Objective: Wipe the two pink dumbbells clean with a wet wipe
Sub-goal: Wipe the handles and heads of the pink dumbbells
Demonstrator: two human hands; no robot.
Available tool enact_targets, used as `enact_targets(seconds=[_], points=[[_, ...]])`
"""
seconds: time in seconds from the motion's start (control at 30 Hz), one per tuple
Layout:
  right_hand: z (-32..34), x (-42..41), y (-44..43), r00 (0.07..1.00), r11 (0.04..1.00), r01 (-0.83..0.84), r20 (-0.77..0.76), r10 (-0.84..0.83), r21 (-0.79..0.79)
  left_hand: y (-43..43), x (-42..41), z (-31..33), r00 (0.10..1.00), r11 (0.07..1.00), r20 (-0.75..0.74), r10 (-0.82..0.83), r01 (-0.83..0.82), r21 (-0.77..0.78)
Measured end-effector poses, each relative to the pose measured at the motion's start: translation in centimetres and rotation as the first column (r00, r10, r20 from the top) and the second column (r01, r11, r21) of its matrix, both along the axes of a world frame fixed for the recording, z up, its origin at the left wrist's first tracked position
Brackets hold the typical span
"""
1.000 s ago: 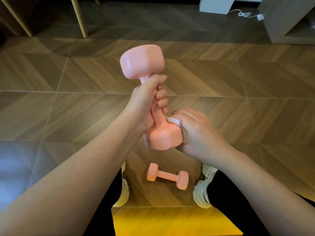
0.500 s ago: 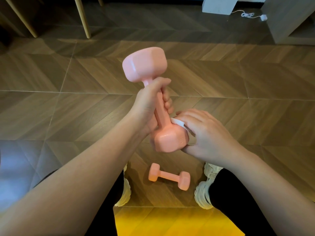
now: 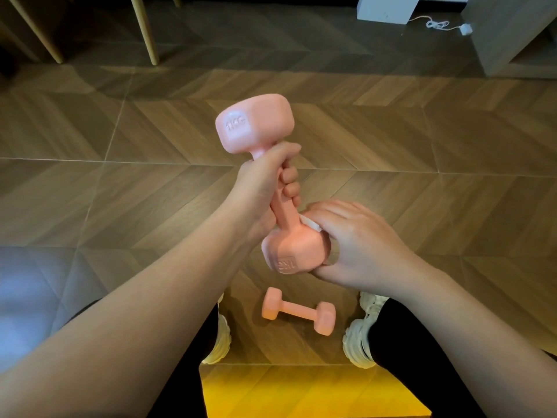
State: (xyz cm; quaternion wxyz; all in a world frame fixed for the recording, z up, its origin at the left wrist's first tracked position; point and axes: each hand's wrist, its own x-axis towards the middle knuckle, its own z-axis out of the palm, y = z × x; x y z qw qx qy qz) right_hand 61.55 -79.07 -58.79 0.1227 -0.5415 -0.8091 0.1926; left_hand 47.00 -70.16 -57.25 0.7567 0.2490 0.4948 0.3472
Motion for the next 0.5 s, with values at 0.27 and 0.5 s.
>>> enact_targets(seconds=[0.27,0.5], points=[[-0.23,0.29,-0.2,0.992,0.973,0.087,0.077,-0.105,0.213,0.04,0.32,-0.3,0.995,0.999,-0.091,0.037,-0.04,-0.034],[-0.06,0.04,-0.15,0.997,0.984,0.077,-0.036,-0.072,0.158,0.2,-0.01,0.24,0.992,0.998,0.12,0.047,-0.042,-0.046]])
